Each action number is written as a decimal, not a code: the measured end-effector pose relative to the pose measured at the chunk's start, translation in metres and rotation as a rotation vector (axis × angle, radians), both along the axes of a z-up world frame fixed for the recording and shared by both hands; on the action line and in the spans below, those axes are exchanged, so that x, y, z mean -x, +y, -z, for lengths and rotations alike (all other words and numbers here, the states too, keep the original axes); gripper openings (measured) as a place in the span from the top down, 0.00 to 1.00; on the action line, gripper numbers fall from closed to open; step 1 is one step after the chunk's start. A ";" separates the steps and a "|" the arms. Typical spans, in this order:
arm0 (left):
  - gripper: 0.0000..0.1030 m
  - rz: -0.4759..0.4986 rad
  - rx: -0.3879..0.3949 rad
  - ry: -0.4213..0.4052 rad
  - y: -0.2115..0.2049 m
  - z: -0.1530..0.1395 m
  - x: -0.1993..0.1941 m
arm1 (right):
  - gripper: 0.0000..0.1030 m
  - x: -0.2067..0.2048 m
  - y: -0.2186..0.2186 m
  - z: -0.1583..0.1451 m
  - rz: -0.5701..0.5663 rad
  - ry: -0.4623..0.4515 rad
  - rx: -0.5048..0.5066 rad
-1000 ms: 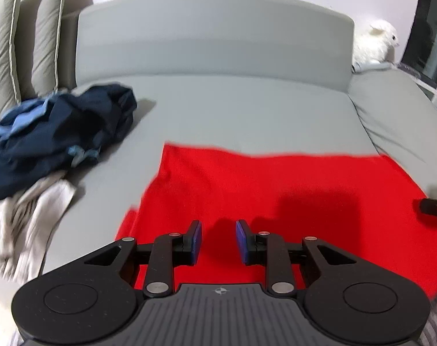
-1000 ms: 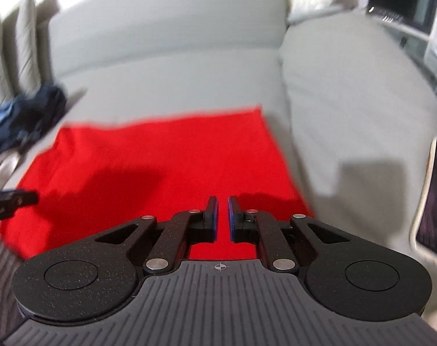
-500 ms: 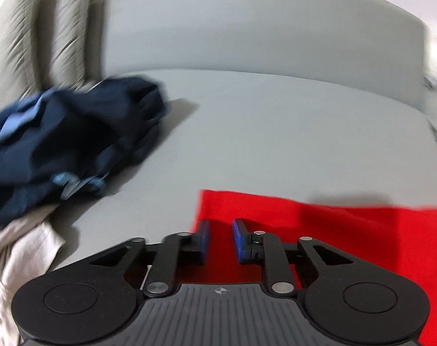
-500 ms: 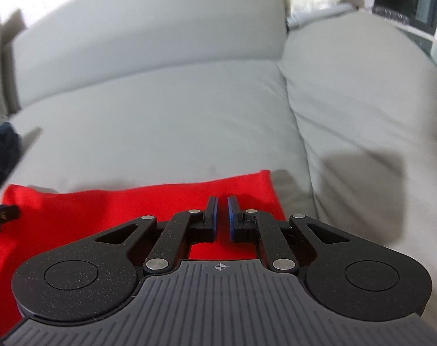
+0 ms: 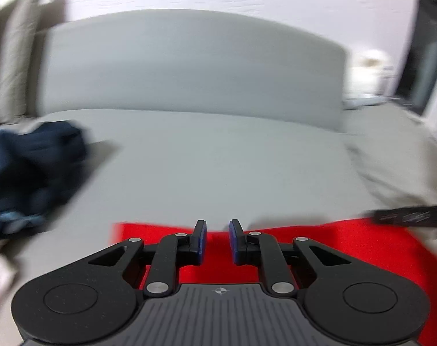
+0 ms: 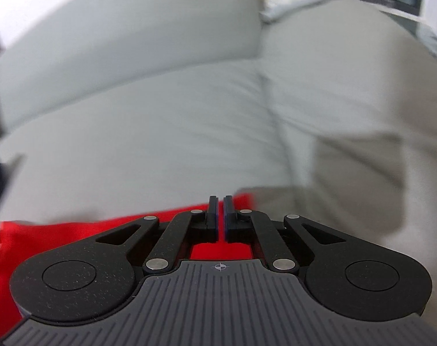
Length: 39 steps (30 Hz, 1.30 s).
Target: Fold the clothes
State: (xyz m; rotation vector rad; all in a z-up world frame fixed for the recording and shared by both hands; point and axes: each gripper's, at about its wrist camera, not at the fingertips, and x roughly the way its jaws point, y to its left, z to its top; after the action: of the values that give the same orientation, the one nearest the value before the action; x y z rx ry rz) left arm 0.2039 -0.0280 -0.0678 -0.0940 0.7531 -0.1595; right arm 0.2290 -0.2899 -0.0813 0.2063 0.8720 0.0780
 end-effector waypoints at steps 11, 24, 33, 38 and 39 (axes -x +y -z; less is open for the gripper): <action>0.83 -0.126 -0.092 0.075 0.005 0.036 -0.040 | 1.00 -0.022 0.068 0.028 -0.178 0.015 0.082; 0.81 -0.189 -0.177 0.102 0.040 0.024 -0.010 | 0.96 -0.003 0.005 0.001 -0.040 -0.023 0.057; 0.81 -0.224 -0.310 0.076 0.041 0.019 -0.016 | 1.00 -0.005 -0.004 0.029 0.029 0.009 0.232; 0.81 -0.206 -0.343 0.085 0.043 -0.009 0.017 | 0.95 0.002 -0.020 0.008 0.067 0.015 0.251; 0.81 -0.192 -0.320 0.113 0.039 -0.013 0.029 | 0.95 0.006 -0.023 0.003 0.065 0.016 0.232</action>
State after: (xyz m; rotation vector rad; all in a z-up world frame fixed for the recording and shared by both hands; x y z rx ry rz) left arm 0.1751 0.0110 -0.0545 0.1304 0.8685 0.1505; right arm 0.2233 -0.3128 -0.0844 0.0181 0.8823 -0.0860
